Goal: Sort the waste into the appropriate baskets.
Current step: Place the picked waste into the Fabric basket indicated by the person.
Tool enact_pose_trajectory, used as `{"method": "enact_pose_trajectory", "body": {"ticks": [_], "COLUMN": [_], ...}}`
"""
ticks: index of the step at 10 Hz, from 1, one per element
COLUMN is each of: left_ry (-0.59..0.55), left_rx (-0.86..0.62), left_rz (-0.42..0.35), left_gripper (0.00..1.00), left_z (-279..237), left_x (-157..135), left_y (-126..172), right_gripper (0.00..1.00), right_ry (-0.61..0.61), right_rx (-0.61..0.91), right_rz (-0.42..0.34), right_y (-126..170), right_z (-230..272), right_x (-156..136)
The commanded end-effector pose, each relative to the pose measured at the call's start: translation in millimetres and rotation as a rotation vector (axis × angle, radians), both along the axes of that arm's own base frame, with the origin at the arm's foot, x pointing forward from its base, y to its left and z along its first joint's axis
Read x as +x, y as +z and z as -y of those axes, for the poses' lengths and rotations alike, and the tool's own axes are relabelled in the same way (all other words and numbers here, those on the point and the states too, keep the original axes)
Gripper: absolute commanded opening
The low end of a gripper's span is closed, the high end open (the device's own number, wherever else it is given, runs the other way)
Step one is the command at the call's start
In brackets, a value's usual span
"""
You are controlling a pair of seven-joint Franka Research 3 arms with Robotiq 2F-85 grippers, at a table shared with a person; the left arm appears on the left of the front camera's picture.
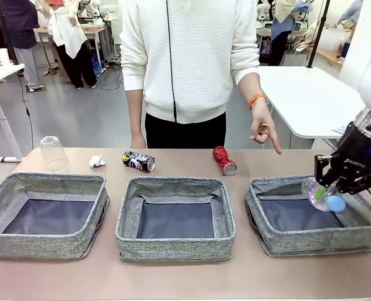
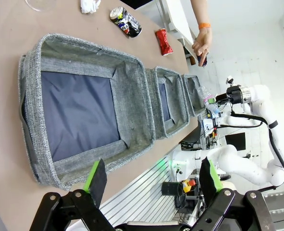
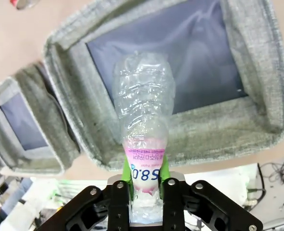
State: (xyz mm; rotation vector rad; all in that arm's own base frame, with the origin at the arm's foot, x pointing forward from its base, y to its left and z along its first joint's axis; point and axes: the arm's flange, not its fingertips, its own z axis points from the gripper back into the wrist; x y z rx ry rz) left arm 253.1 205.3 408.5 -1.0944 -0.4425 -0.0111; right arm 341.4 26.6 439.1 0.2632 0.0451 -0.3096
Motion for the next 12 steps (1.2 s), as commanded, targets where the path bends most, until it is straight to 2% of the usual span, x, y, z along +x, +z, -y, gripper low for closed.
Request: {"method": "enact_pose_trajectory", "body": {"ticks": [1, 2, 3, 9, 12], "left_ry": [-0.002, -0.002, -0.002, -0.002, -0.002], "left_rx": [-0.011, -0.011, -0.011, -0.011, -0.011], "left_rz": [0.025, 0.025, 0.025, 0.025, 0.025], "left_gripper": [1.00, 1.00, 1.00, 1.00, 1.00], "left_z": [1, 1, 1, 1, 1], "left_x": [1, 1, 1, 1, 1], "left_y": [1, 1, 1, 1, 1], "right_gripper": [0.81, 0.96, 1.00, 1.00, 1.00], "right_ry": [-0.032, -0.035, -0.039, -0.030, 0.013], "right_rx": [0.018, 0.020, 0.021, 0.029, 0.141], "right_rz": [0.047, 0.044, 0.045, 0.063, 0.107], "right_y": [-3, -3, -3, -1, 8], "right_z": [-6, -5, -5, -7, -8], "right_x": [2, 1, 1, 2, 1]}}
